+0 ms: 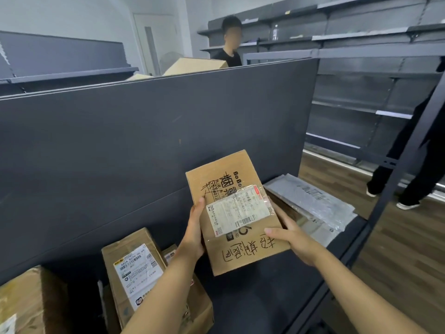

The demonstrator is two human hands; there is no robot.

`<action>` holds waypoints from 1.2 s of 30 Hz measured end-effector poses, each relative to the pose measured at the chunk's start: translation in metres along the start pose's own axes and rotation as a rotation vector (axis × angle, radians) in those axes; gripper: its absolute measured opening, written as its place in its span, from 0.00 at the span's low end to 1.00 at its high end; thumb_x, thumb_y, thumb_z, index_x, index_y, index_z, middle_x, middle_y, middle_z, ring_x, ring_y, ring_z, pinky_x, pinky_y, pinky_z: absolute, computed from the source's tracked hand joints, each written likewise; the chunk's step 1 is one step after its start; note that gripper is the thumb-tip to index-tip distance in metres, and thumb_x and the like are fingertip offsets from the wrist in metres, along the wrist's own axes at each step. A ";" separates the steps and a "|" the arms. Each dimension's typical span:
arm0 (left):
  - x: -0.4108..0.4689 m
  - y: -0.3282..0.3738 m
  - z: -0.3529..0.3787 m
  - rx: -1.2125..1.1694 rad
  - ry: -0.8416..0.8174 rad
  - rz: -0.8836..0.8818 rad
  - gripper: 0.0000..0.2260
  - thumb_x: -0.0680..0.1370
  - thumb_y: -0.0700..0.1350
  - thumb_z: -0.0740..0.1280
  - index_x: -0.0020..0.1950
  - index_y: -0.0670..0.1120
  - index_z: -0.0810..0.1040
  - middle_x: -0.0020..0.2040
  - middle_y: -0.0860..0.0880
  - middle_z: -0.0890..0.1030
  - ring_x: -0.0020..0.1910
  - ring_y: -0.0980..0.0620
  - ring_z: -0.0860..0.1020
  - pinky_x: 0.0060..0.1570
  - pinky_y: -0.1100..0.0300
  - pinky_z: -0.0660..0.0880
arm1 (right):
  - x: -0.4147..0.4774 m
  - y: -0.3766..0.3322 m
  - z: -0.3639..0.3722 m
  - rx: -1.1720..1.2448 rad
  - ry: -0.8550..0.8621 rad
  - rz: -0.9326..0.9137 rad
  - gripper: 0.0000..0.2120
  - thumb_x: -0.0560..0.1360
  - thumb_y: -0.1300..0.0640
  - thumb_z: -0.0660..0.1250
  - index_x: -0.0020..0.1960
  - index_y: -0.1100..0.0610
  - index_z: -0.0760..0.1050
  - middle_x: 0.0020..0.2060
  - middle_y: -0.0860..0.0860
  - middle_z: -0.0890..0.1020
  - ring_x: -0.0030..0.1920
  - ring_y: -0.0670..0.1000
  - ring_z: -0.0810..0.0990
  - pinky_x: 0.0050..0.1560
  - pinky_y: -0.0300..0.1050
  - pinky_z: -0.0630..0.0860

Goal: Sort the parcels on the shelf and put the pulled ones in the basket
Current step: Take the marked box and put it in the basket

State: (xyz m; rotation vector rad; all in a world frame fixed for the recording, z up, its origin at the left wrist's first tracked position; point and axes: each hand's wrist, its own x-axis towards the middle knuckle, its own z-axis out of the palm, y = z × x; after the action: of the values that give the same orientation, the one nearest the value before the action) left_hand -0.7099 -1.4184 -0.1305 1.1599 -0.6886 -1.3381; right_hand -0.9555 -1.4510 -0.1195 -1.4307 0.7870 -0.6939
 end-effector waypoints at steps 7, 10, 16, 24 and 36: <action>0.001 0.044 -0.033 0.169 0.022 -0.058 0.40 0.62 0.72 0.68 0.70 0.57 0.66 0.64 0.46 0.77 0.62 0.42 0.76 0.61 0.37 0.70 | -0.011 -0.040 -0.038 -0.054 -0.113 0.103 0.33 0.59 0.50 0.74 0.62 0.39 0.71 0.56 0.51 0.83 0.56 0.54 0.82 0.54 0.47 0.79; -0.010 0.048 -0.045 0.343 -0.090 -0.167 0.40 0.60 0.70 0.70 0.68 0.54 0.70 0.64 0.46 0.77 0.65 0.42 0.73 0.68 0.35 0.61 | -0.018 -0.046 -0.046 -0.070 -0.138 0.149 0.31 0.60 0.53 0.73 0.62 0.42 0.71 0.51 0.50 0.85 0.51 0.51 0.84 0.44 0.40 0.80; -0.023 0.029 -0.041 0.198 -0.154 -0.151 0.39 0.57 0.64 0.76 0.64 0.50 0.76 0.61 0.43 0.80 0.62 0.43 0.77 0.63 0.40 0.71 | -0.023 -0.047 -0.046 0.050 0.012 0.110 0.22 0.72 0.50 0.66 0.65 0.52 0.72 0.58 0.54 0.82 0.55 0.53 0.82 0.50 0.44 0.79; -0.026 0.015 -0.028 0.107 -0.032 -0.107 0.31 0.66 0.59 0.70 0.67 0.51 0.72 0.63 0.43 0.78 0.62 0.43 0.76 0.62 0.42 0.72 | -0.036 0.012 -0.024 0.287 0.431 -0.027 0.41 0.68 0.32 0.62 0.76 0.39 0.50 0.71 0.38 0.59 0.71 0.46 0.60 0.72 0.56 0.55; -0.037 -0.036 0.005 0.048 -0.060 -0.191 0.14 0.78 0.54 0.62 0.61 0.50 0.73 0.59 0.44 0.79 0.61 0.44 0.75 0.64 0.49 0.67 | -0.089 0.061 0.006 0.363 0.618 -0.061 0.29 0.74 0.34 0.58 0.73 0.38 0.60 0.66 0.46 0.75 0.65 0.50 0.75 0.66 0.59 0.71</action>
State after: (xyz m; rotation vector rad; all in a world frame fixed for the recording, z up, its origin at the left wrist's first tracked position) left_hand -0.7340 -1.3787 -0.1530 1.2529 -0.6694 -1.5288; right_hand -1.0050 -1.3727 -0.1755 -0.9117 1.0252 -1.2870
